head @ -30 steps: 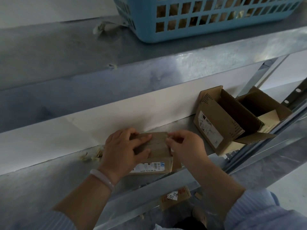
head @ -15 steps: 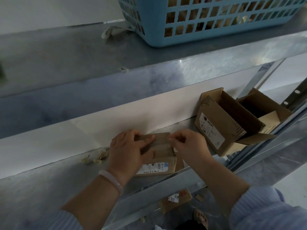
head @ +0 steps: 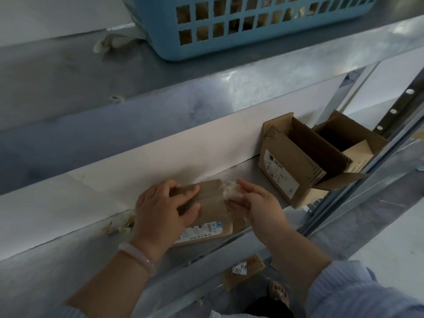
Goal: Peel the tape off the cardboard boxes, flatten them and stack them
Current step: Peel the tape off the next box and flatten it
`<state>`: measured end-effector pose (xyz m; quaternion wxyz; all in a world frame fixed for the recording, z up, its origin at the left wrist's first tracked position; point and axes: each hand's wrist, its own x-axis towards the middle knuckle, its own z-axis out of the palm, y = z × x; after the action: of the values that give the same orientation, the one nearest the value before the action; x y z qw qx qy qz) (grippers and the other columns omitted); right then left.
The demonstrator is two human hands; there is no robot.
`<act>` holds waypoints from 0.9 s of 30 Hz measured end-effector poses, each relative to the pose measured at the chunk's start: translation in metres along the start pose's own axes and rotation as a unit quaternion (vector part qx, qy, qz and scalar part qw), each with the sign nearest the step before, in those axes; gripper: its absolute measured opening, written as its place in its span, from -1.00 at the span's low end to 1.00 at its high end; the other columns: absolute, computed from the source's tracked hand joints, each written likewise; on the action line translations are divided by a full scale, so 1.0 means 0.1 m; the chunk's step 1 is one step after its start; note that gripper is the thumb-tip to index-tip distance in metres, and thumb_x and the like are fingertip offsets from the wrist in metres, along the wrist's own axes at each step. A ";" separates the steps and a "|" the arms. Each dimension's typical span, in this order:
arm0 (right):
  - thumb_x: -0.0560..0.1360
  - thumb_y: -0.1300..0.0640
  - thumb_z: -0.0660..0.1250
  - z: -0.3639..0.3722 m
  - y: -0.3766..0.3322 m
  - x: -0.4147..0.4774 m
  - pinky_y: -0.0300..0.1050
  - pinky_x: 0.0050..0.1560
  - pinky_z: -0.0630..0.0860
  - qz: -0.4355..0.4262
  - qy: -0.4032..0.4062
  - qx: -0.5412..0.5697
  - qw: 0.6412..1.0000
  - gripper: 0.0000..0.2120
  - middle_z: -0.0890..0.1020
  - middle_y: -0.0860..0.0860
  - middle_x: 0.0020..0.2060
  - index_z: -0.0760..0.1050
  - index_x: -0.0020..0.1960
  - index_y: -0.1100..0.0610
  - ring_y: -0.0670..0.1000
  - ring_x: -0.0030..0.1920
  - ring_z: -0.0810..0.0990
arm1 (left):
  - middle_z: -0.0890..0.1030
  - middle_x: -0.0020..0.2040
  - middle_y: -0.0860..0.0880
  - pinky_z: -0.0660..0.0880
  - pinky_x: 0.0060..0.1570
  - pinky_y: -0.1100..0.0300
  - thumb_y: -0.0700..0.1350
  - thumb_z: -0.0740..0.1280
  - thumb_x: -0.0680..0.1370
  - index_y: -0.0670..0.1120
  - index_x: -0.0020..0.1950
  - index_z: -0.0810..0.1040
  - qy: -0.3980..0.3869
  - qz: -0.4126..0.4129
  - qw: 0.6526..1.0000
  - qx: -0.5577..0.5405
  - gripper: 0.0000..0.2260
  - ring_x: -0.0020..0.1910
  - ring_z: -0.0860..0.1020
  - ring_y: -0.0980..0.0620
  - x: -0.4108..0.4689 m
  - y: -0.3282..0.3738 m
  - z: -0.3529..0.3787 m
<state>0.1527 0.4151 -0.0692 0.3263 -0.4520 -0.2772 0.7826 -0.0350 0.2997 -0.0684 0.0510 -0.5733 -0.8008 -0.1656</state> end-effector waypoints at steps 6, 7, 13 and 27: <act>0.61 0.17 0.23 -0.09 0.19 -0.01 -0.45 -0.21 0.45 -0.058 -0.052 -0.397 0.915 -0.73 0.64 -0.22 -0.14 0.59 0.22 -0.02 -0.19 -0.09 0.61 | 0.49 0.09 0.09 0.42 0.08 0.02 0.31 0.13 0.47 0.29 0.21 0.55 0.010 0.001 1.000 0.004 -0.60 0.06 0.47 0.02 0.01 0.01 0.02; 0.61 0.15 0.23 -0.09 0.20 0.00 -0.46 -0.18 0.43 -0.072 -0.055 -0.419 0.903 -0.74 0.63 -0.23 -0.11 0.59 0.22 -0.05 -0.22 -0.08 0.59 | 0.49 0.08 0.09 0.42 0.07 0.03 0.31 0.14 0.47 0.29 0.21 0.56 0.013 0.000 1.000 0.005 -0.61 0.05 0.48 0.02 0.01 0.01 0.02; 0.56 0.10 0.32 -0.10 0.15 0.04 -0.12 0.00 0.63 -0.085 -0.028 -0.438 0.895 -0.80 0.69 -0.17 -0.20 0.66 0.09 -0.08 -0.09 -0.15 0.67 | 0.51 0.09 0.07 0.46 0.06 -0.02 0.31 0.15 0.45 0.27 0.19 0.58 0.017 -0.001 1.000 -0.005 -0.60 0.06 0.50 -0.01 0.01 0.02 0.02; 0.48 -0.02 0.44 -0.05 0.04 -0.09 -0.21 -0.03 0.61 -0.139 -0.049 -0.364 0.920 -0.88 0.71 -0.15 -0.21 0.68 -0.01 -0.06 -0.16 -0.16 0.67 | 0.51 0.08 0.05 0.46 0.06 -0.03 0.29 0.15 0.46 0.26 0.21 0.57 0.019 0.004 1.000 -0.005 -0.60 0.05 0.50 -0.03 0.00 0.03 0.02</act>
<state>0.1595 0.4067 -0.0701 0.2306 -0.4579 -0.6184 0.5955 -0.0318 0.3018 -0.0699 0.0641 -0.5739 -0.7963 -0.1799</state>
